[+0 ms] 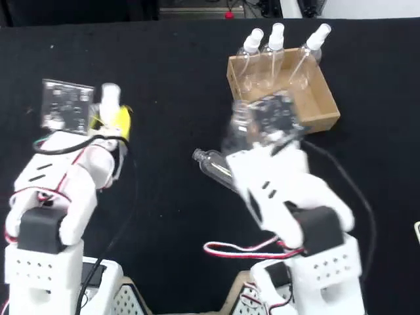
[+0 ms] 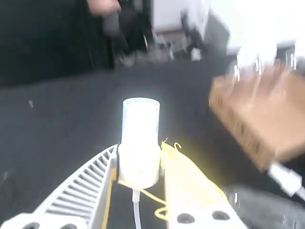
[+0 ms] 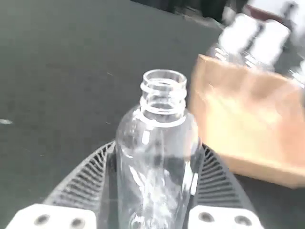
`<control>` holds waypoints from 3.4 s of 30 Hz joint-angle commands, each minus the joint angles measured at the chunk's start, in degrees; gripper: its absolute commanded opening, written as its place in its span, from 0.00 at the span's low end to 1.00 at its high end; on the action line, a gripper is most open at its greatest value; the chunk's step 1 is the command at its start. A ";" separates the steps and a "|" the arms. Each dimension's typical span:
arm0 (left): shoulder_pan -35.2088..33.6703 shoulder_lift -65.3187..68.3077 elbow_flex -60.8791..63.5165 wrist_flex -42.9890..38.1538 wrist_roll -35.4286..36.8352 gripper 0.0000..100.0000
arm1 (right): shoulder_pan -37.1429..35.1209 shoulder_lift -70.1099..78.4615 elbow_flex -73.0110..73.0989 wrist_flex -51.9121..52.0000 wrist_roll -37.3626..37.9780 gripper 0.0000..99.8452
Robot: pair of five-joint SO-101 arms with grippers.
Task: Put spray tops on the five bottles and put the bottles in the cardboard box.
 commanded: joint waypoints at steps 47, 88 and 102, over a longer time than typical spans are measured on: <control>25.36 -0.62 6.73 -47.38 15.91 0.03 | -10.37 -24.04 33.45 -35.69 -6.59 0.12; -0.22 -30.33 9.71 -12.75 14.59 0.20 | -15.12 -10.33 33.36 -48.35 -7.03 0.12; -29.58 -32.26 22.81 -2.99 10.99 0.20 | -19.52 38.02 23.69 -89.14 -8.53 0.12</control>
